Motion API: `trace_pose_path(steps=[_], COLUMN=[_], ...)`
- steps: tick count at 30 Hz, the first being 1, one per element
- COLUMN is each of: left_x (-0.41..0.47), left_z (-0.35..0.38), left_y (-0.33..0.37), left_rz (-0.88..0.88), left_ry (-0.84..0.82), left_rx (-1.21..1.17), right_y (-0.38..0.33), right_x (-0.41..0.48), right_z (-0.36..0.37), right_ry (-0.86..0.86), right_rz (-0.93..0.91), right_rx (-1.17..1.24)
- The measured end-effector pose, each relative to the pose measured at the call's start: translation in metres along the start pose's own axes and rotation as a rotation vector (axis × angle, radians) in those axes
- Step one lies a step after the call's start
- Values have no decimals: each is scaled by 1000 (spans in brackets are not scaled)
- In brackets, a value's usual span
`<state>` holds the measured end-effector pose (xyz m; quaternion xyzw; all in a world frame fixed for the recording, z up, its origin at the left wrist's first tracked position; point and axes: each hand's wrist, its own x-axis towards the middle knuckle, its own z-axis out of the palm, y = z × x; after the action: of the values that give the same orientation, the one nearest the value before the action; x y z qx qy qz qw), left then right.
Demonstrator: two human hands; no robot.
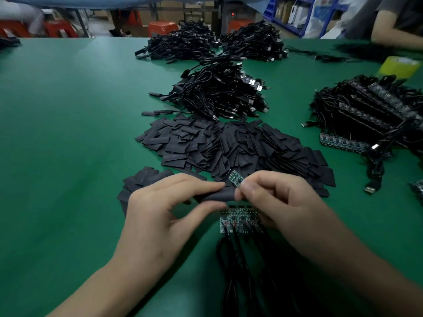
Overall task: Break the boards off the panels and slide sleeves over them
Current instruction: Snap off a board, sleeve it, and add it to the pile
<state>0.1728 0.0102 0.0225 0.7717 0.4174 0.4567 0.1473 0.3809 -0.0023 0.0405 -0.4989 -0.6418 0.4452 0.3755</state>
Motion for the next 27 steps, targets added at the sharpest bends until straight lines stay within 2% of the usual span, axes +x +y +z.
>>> trace_pose_path(steps=[4,9,27], left_x=[1,0,0], left_z=[-3,-2,-2], left_y=[-6,-6,-5], left_rz=[-114,-115,-110], left_ry=[31,26,6], left_rx=[-51,-55,-64], right_y=[-2,-7,-7], right_x=[-1,-4,-4], right_z=[-8,-4,-4], right_ry=[-25,-19,-23], right_rz=[-21,-70,-66], right_rx=[-158,-242,-250])
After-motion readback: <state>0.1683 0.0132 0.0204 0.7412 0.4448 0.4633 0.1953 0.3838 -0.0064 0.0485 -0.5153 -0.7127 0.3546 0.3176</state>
